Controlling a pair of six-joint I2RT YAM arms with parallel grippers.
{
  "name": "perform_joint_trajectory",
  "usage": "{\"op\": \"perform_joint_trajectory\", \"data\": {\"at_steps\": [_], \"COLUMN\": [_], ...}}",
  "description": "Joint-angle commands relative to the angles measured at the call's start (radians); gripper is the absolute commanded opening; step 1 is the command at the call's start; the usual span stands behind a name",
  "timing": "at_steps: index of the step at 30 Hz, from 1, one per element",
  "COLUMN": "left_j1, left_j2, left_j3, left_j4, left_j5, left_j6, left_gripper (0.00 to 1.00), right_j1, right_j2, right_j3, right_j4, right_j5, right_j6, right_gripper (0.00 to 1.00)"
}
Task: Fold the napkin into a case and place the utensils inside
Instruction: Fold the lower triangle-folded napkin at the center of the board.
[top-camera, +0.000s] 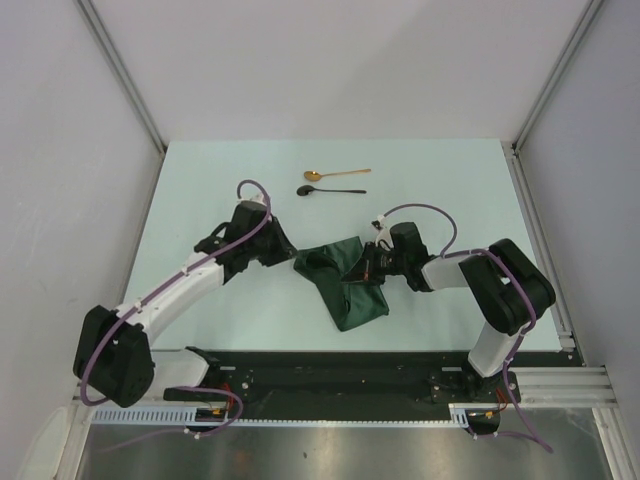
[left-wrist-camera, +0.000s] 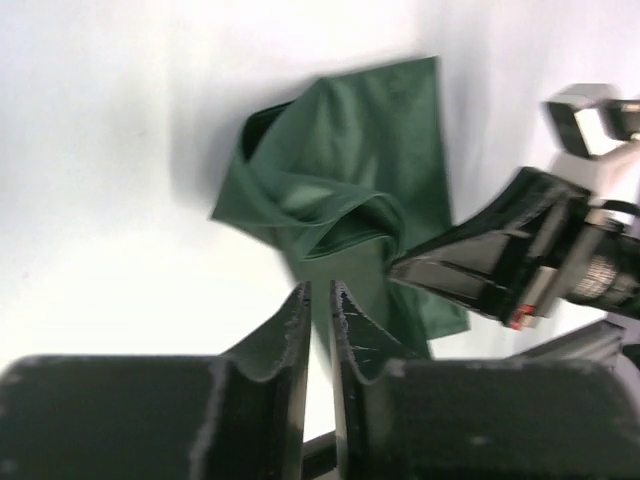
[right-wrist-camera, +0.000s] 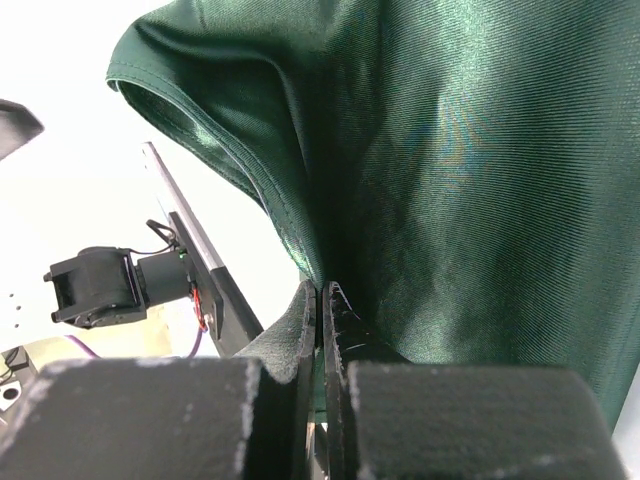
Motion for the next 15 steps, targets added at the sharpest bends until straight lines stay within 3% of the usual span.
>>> {"op": "perform_joint_trajectory", "data": {"at_steps": [1,4,7,15], "left_j1": [0.016,0.017,0.010,-0.027], "left_j2": [0.020,0.090,0.147,0.212], "left_j3": [-0.037,-0.014,-0.023,-0.011], "left_j4": [-0.044,-0.055,-0.009,0.086], "left_j5": [-0.048,-0.010,0.080,0.148], "left_j6": [0.021,0.032,0.032,-0.020], "left_gripper": [0.13,0.00,0.00,0.00], "right_j1": [-0.006,-0.010,-0.016,-0.027], "right_j2": [-0.002,-0.004,-0.004,0.022], "right_j3": [0.026,0.026,0.029,0.049], "right_j4": [0.039,0.039,0.039,0.032], "right_j5": [-0.029,-0.030,-0.035,-0.059], "right_j6": [-0.007,-0.004,-0.007,-0.021], "right_gripper": [0.00,0.00,0.00,0.00]}}
